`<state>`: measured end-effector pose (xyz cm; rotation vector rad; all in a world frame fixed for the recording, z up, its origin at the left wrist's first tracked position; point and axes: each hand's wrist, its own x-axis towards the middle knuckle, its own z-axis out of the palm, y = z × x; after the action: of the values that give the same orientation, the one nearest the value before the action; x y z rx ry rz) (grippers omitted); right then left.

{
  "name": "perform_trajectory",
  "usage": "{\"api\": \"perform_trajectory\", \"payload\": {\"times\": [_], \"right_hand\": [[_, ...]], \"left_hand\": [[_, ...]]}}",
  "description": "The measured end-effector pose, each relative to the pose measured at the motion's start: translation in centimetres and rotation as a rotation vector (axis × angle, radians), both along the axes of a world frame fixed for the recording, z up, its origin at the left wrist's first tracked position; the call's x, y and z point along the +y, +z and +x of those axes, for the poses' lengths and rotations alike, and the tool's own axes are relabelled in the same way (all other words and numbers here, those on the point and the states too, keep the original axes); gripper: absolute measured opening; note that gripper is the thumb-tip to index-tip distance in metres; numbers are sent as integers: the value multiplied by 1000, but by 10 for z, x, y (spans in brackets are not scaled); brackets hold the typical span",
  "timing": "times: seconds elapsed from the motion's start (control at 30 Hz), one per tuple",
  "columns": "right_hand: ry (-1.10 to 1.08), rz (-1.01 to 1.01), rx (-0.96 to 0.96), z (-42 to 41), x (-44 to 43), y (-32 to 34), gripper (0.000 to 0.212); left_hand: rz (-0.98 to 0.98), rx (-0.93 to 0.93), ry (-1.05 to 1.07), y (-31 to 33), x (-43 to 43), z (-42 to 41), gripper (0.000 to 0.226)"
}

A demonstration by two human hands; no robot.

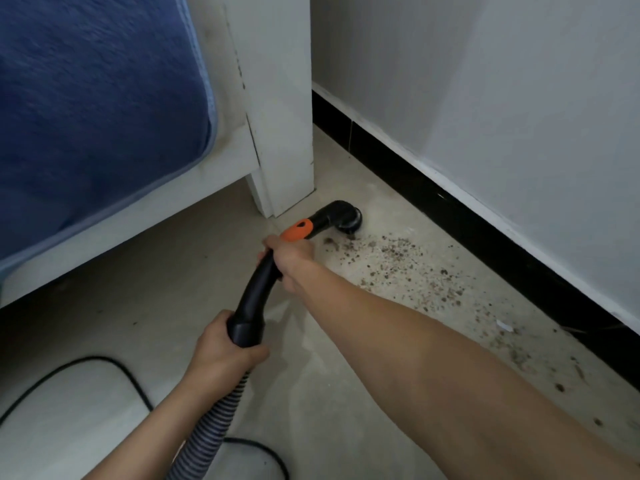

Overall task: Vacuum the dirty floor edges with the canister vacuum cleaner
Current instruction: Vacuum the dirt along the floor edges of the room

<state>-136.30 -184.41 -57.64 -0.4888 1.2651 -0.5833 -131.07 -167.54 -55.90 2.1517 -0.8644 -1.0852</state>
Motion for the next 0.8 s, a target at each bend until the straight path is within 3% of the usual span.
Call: {"api": "perform_trajectory", "payload": {"times": [0.27,0.43,0.6,0.7,0.8], "right_hand": [[98,-7,-27,-23,33,3,15],[116,-81,-50,-24,43,23,13],[294,-166,-31,-16,86,38,9],[268,-194,28,-23,101,32,4],[314,-251,107,-28,114,23,20]], "left_hand": [[79,107,-89,-1,30,2,44],[109,244,-169,16,41,-6,49],[224,283,-185,39,68,8,56],[368,127,-238,61,76,44,44],[242,-41,-100,76,49,77,29]]}}
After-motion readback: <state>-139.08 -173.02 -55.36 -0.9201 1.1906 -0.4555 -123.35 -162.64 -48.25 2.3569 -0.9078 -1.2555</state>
